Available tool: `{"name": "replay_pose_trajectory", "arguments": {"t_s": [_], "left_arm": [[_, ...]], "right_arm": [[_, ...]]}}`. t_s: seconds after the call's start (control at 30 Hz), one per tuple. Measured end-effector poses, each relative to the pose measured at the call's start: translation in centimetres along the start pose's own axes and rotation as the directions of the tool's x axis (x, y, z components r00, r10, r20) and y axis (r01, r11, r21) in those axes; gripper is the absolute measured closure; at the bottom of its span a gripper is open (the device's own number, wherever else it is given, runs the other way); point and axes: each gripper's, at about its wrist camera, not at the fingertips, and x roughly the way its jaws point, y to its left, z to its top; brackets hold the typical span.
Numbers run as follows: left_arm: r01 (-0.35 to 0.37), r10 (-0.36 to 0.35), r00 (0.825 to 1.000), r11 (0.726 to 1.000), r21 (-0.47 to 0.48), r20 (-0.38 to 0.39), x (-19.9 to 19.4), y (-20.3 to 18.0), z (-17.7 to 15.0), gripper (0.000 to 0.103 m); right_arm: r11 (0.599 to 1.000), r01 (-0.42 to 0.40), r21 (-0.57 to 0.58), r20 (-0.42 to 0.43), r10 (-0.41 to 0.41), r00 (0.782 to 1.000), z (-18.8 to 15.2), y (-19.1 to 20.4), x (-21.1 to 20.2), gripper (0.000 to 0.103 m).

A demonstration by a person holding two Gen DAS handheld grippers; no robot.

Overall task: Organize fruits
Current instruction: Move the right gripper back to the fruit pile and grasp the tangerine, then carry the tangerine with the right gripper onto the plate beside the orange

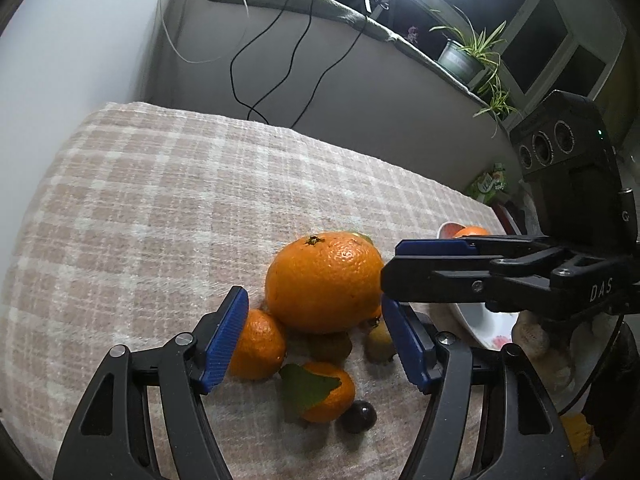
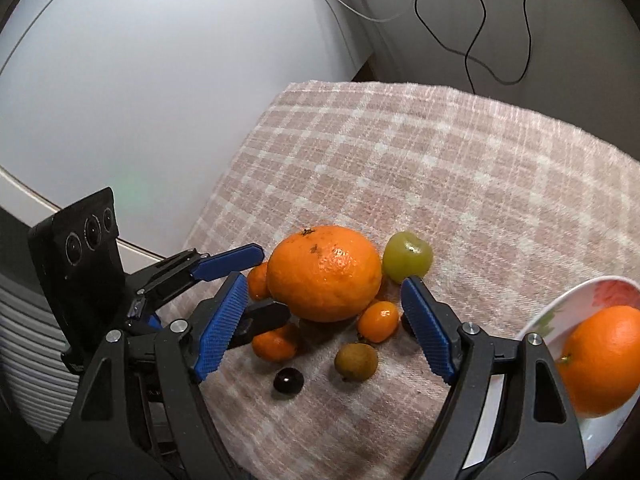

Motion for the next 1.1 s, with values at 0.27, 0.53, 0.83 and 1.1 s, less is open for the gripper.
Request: {"name": "replay_pose_trajectory", "arguments": {"t_s": [0.27, 0.53, 0.83, 1.1], "left_arm": [[0.012, -0.011, 0.999, 1.000, 0.022, -0.033, 0.9, -0.5, 0.5, 0.034], [0.011, -0.009, 0.998, 0.999, 0.042, -0.054, 1.8, -0.8, 0.9, 0.035], [-0.008, 0.010, 0.999, 0.998, 0.056, -0.037, 1.6, -1.3, 0.5, 0.036], [-0.024, 0.025, 1.000, 0.997, 0.072, -0.013, 1.0, -2.1, 0.5, 0.036]], "right_arm": [[1.000, -0.008, 0.012, -0.023, 0.008, 1.000, 0.5, 0.0, 0.8, 0.021], [0.999, -0.025, 0.043, -0.058, 0.028, 0.998, 0.5, -0.3, 1.8, 0.035], [0.997, -0.043, 0.067, -0.047, 0.046, 0.998, 0.4, -0.5, 1.6, 0.038], [0.995, -0.056, 0.080, -0.024, 0.059, 0.998, -0.1, -0.1, 0.6, 0.038]]}}
